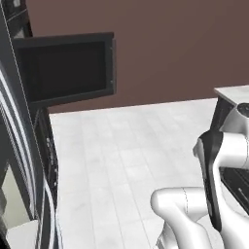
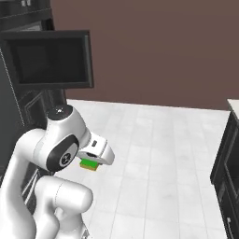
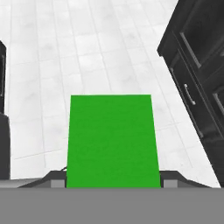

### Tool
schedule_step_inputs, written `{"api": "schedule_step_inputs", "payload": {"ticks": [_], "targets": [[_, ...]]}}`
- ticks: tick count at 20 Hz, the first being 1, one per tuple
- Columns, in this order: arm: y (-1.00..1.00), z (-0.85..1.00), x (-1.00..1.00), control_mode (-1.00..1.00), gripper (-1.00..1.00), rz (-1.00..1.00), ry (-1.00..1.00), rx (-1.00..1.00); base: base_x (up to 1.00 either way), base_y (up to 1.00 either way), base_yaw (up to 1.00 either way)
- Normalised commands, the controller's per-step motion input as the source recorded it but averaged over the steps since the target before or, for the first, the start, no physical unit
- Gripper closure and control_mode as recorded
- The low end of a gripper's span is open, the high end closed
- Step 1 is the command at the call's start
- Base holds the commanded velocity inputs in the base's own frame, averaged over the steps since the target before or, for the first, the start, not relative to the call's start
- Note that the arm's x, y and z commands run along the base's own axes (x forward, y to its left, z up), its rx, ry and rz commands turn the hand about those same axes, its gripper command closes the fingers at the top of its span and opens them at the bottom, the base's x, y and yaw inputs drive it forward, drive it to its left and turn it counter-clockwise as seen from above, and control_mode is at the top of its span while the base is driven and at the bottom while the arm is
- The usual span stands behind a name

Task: Place the sponge inside the microwave to prepare for sanitizing.

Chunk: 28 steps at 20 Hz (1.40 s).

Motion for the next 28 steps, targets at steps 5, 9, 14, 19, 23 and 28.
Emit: {"api": "schedule_step_inputs", "payload": {"ticks": [5, 9, 14, 19, 23, 28], "targets": [[0.00, 0.00, 0.00, 1.00, 1.00, 0.00, 0.00, 0.00, 0.82, -0.57, -0.01], [0.00, 0.00, 0.00, 1.00, 1.00, 0.00, 0.00, 0.00, 0.77, -0.67, 0.04], [0.00, 0.00, 0.00, 1.00, 1.00, 0.00, 0.00, 0.00, 0.83, -0.49, 0.09], [0.00, 0.00, 0.00, 1.00, 1.00, 0.00, 0.00, 0.00, 0.80, -0.41, 0.17], [0.00, 0.00, 0.00, 1.00, 1.00, 0.00, 0.00, 0.00, 0.69, -0.34, 0.24], [0.00, 0.00, 0.00, 1.00, 1.00, 0.00, 0.00, 0.00, 0.68, -0.35, 0.24]]}}
